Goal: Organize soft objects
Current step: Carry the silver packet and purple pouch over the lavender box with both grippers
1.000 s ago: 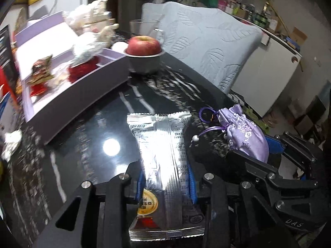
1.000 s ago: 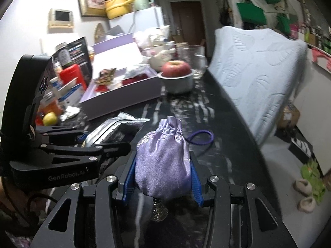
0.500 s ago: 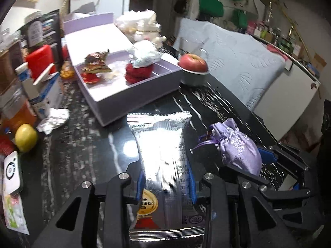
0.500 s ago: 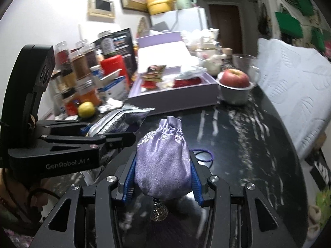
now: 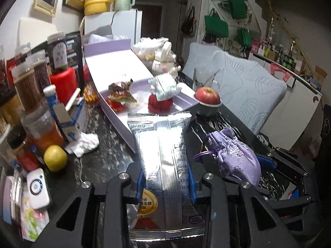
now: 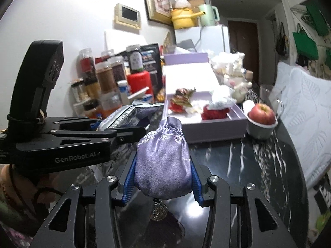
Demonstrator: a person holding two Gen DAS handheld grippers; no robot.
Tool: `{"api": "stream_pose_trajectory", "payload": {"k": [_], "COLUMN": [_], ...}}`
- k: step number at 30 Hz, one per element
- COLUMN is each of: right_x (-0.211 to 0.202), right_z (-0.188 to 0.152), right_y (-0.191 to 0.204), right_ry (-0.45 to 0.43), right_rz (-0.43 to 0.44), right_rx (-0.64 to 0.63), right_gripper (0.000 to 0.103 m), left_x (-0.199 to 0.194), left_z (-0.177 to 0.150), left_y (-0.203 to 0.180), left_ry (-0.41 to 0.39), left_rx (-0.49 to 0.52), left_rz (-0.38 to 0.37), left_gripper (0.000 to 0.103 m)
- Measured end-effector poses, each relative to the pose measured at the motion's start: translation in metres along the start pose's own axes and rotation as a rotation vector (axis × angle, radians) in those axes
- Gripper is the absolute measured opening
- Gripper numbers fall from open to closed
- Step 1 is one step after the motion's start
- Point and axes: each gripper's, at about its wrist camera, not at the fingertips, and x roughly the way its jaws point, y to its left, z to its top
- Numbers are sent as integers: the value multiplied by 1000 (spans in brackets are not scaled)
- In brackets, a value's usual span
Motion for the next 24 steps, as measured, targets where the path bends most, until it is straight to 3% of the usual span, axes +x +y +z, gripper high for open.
{"api": "stream_pose_trajectory", "payload": {"k": [12,24], "right_x": [-9,1], "right_z": [54,108], "right_y": [13,-2], "right_ry": [-104,-178], "right_rz": [-8,-39], "right_rx": [-61,-111], "right_gripper": [46,46], "left_x": [-18,-3], "left_z": [46,98], "left_y": [18,37], "left_ry": [-120,-194], "left_rx": [19,20], "left_rz": [-13,-3], "left_gripper": [33,33]}}
